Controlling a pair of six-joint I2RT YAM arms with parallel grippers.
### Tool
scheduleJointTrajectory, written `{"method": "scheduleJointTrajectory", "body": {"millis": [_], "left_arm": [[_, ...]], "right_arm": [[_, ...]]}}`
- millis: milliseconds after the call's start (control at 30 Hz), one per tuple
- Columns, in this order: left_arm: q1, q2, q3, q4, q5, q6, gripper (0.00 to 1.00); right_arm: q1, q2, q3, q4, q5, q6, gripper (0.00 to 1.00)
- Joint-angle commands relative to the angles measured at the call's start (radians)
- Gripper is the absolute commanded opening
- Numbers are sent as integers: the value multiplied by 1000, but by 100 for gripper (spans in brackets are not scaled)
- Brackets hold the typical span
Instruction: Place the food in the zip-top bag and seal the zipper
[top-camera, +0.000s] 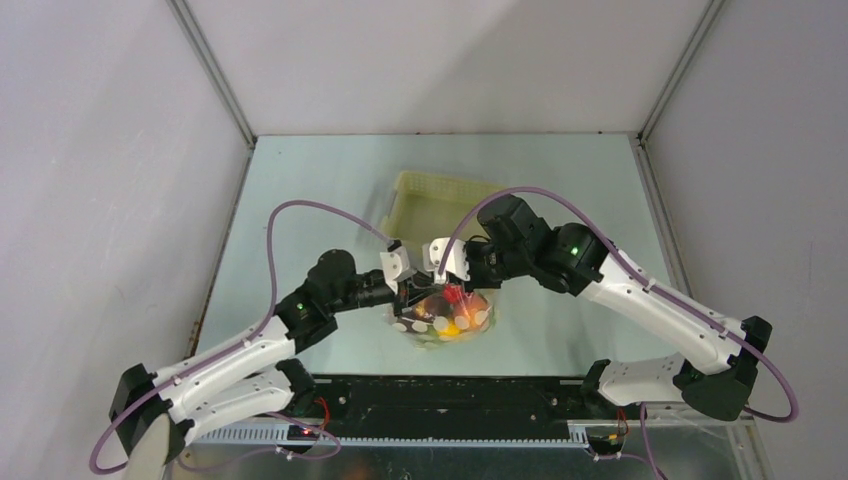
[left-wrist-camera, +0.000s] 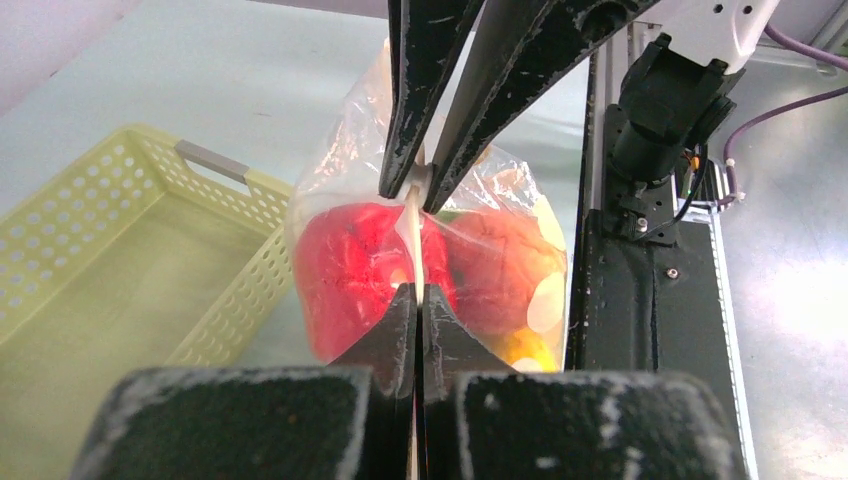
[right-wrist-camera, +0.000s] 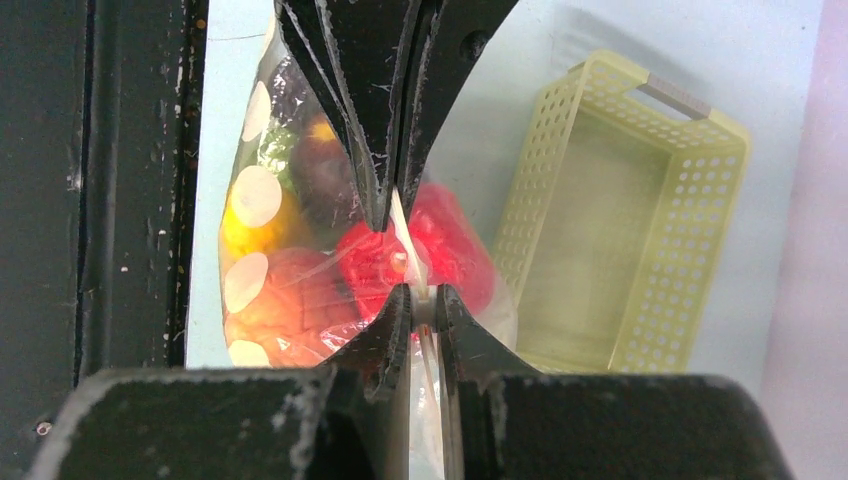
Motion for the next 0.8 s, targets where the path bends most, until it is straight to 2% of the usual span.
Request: {"method": "scheduleJointTrajectory", "body": {"millis": [0, 100, 233, 767], "left_arm": [[-8, -45, -26, 63, -2, -11, 0], [-13, -79, -64, 96, -14, 0, 0], [-17, -138, -83, 62, -32, 51, 0], [-19, -165, -68, -34, -63, 118, 0]], "right_arm": [[-4, -21, 33, 50, 6, -31, 0], [-12, -13, 33, 26, 39, -47, 0], [-26, -11, 34, 3, 114, -59, 0], [-112, -33, 38, -57, 179, -99, 0]]}}
